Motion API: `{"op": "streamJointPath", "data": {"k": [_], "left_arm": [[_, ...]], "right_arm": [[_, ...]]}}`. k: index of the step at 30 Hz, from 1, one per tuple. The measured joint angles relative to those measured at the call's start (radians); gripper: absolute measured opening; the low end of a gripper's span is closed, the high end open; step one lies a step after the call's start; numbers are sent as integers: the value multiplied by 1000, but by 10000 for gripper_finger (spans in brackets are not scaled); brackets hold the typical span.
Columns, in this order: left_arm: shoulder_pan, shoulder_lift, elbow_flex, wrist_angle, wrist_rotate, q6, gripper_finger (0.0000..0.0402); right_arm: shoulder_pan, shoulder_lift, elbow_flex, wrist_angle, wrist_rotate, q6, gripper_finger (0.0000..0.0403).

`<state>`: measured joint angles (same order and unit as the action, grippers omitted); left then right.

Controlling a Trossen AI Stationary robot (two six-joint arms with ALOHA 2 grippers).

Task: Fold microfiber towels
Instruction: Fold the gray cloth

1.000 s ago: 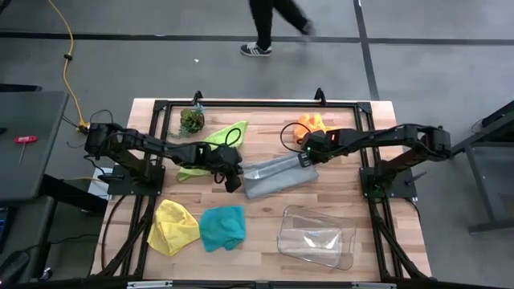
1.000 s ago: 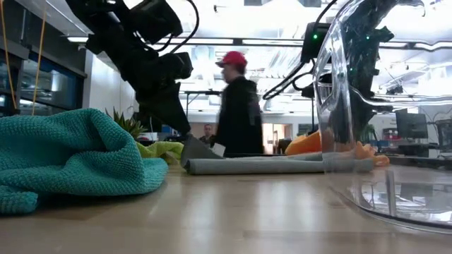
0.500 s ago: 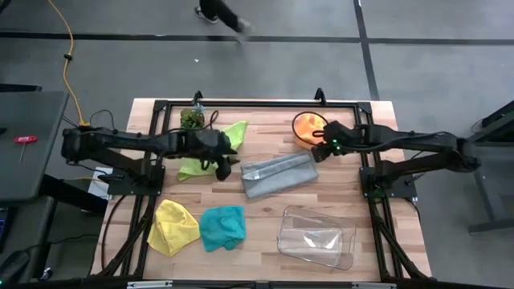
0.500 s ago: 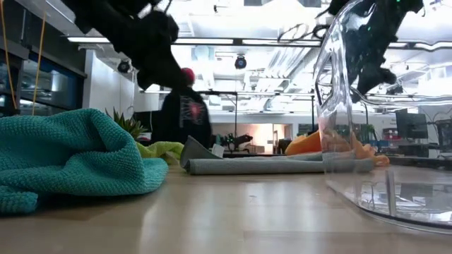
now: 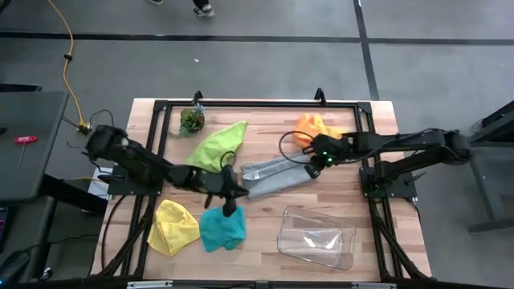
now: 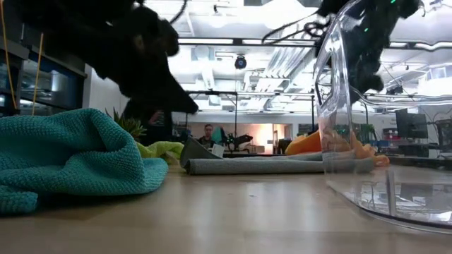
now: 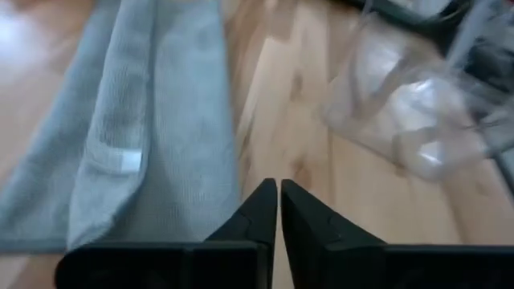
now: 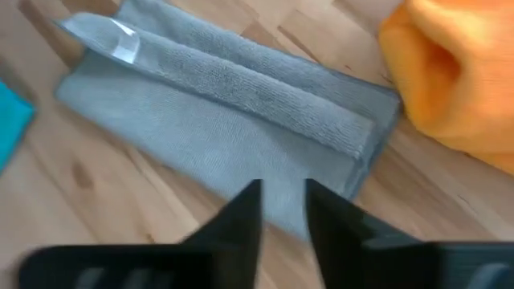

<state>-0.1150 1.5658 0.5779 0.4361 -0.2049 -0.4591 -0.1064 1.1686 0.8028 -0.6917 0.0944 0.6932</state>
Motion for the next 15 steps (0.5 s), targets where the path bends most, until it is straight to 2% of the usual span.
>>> {"op": "streamJointPath", "data": {"k": [1, 3, 6, 9, 15], "left_arm": [[1, 31, 21, -4, -1, -10, 11], [12, 87, 63, -40, 12, -20, 6], [34, 148, 122, -139, 13, -20, 3], [75, 179, 167, -203, -1, -4, 1], [179, 192, 195, -205, -33, 18, 0]], "right_arm": [[-7, 30, 0, 17, -9, -5, 37], [-23, 86, 0, 47, -43, -26, 12], [-39, 148, 0, 85, -70, -43, 18], [-40, 174, 0, 115, -72, -40, 4], [-37, 149, 0, 143, -77, -39, 2]]}}
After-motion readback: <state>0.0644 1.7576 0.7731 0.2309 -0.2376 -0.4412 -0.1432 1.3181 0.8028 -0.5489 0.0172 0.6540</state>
